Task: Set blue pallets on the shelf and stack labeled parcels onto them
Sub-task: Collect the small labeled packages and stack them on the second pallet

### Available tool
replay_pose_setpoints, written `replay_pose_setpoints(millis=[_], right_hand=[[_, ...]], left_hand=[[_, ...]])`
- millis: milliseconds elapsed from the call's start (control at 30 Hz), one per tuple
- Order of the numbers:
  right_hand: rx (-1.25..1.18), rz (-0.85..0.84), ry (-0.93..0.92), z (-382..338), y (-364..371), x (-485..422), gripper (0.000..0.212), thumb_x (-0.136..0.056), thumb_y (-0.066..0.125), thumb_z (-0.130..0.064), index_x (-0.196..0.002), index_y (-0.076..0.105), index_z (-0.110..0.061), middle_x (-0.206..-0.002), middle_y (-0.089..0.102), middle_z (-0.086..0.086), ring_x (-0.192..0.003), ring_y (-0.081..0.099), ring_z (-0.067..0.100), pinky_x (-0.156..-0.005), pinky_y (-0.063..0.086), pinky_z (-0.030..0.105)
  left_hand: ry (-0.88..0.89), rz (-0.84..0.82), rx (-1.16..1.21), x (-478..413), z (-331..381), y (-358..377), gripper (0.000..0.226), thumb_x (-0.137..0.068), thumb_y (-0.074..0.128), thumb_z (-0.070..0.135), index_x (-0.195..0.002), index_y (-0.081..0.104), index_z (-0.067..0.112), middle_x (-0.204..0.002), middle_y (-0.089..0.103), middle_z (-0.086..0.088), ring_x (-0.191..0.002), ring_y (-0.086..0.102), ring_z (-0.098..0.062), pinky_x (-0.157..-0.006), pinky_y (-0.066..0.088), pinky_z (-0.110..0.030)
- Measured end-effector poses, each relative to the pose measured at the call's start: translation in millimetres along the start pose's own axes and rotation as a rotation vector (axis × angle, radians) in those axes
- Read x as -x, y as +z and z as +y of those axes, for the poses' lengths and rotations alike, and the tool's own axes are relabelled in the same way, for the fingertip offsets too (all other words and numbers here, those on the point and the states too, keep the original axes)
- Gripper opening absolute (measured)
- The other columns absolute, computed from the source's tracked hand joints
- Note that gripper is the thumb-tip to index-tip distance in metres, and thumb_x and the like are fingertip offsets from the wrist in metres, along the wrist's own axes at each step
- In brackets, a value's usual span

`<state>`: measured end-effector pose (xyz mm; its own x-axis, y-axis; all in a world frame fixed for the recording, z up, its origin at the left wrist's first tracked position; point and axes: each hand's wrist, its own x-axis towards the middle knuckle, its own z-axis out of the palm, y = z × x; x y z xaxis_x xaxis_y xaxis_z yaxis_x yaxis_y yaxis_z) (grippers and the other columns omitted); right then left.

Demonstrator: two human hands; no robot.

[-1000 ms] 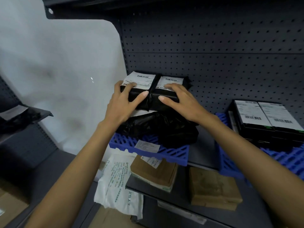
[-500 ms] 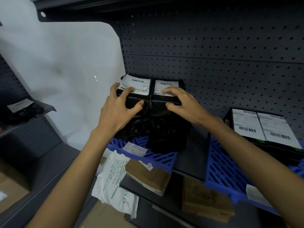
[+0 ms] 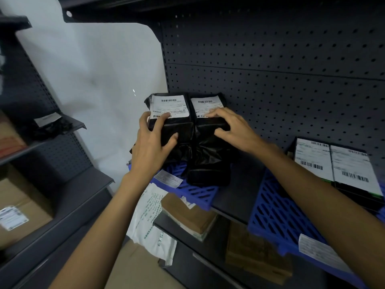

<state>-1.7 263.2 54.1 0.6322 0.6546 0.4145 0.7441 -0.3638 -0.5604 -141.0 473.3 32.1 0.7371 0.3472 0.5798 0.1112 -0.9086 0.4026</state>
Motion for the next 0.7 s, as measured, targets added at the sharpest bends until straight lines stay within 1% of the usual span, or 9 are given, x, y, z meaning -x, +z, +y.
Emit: replay_pose_setpoints(millis=[100,167,267,300,367,433,500,600,700], right_hand=[[0.054,0.017,-0.03,1,1,3,0.042,-0.088,0.055,-0.017,-0.129,0.057,-0.025,-0.138,0.05,-0.012,-0.128,0.045,0.008,-0.108,0.039,0.041],[0.143,-0.004,-0.069,5,-1,8,0.046,-0.094,0.052,-0.018,-0.139,0.05,-0.026,-0.148,0.043,-0.008,-0.136,0.04,0.012,-0.113,0.035,0.042],[0.236,-0.124,-0.1,13,-3,14,0.052,-0.102,0.045,-0.026,-0.151,0.03,-0.031,-0.16,0.015,-0.006,-0.146,0.02,0.018,-0.118,0.023,0.04],[0.241,-0.158,-0.088,15,-4,15,0.053,-0.102,0.044,-0.03,-0.152,0.025,-0.034,-0.161,0.006,-0.009,-0.148,0.015,0.021,-0.117,0.022,0.041],[0.228,-0.201,-0.071,15,-7,14,0.056,-0.102,0.045,-0.038,-0.152,0.02,-0.038,-0.16,-0.005,-0.013,-0.15,0.008,0.024,-0.117,0.022,0.046],[0.222,-0.233,-0.076,14,-10,13,0.06,-0.1,0.048,-0.04,-0.152,0.019,-0.038,-0.16,-0.009,-0.014,-0.15,0.005,0.025,-0.117,0.021,0.049],[0.214,-0.262,-0.093,15,-12,11,0.064,-0.099,0.052,-0.039,-0.153,0.018,-0.037,-0.16,-0.012,-0.013,-0.15,0.003,0.024,-0.119,0.019,0.049],[0.18,-0.281,-0.089,16,-14,10,0.066,-0.098,0.054,-0.04,-0.153,0.018,-0.037,-0.16,-0.012,-0.016,-0.15,0.003,0.021,-0.119,0.018,0.047],[0.168,-0.278,-0.085,19,-12,9,0.067,-0.097,0.055,-0.042,-0.152,0.017,-0.04,-0.159,-0.009,-0.018,-0.149,0.005,0.018,-0.119,0.019,0.047]], left_hand=[[-0.002,0.009,0.046,5,2,2,0.053,-0.093,0.055,0.048,-0.141,0.033,0.039,-0.155,0.017,-0.004,-0.127,0.046,-0.031,-0.081,0.054,-0.051],[0.017,-0.005,0.086,12,-1,4,0.06,-0.093,0.057,0.046,-0.146,0.028,0.039,-0.158,0.012,-0.004,-0.134,0.04,-0.033,-0.089,0.052,-0.054],[0.034,-0.014,0.145,20,-4,9,0.076,-0.09,0.062,0.047,-0.151,0.017,0.04,-0.159,0.008,-0.004,-0.137,0.033,-0.037,-0.107,0.041,-0.053],[0.04,-0.018,0.156,22,-4,10,0.083,-0.087,0.066,0.046,-0.152,0.014,0.041,-0.159,0.008,-0.005,-0.138,0.032,-0.038,-0.11,0.038,-0.052],[0.04,-0.036,0.172,22,-5,13,0.098,-0.081,0.075,0.04,-0.153,0.008,0.043,-0.159,0.007,-0.006,-0.14,0.031,-0.038,-0.113,0.035,-0.053],[0.038,-0.047,0.165,19,-8,15,0.11,-0.075,0.083,0.03,-0.152,0.006,0.045,-0.159,0.006,-0.005,-0.14,0.032,-0.037,-0.11,0.038,-0.055],[0.062,-0.036,0.124,16,-13,15,0.115,-0.072,0.086,0.02,-0.152,0.008,0.047,-0.158,0.008,-0.005,-0.136,0.037,-0.035,-0.101,0.047,-0.056],[0.094,-0.025,0.067,7,-18,13,0.113,-0.073,0.084,0.012,-0.15,0.01,0.049,-0.156,0.013,-0.007,-0.123,0.048,-0.034,-0.08,0.057,-0.055],[0.139,-0.015,0.057,-2,-24,11,0.107,-0.076,0.081,0.013,-0.15,0.013,0.049,-0.154,0.016,-0.007,-0.113,0.054,-0.034,-0.072,0.059,-0.05]])
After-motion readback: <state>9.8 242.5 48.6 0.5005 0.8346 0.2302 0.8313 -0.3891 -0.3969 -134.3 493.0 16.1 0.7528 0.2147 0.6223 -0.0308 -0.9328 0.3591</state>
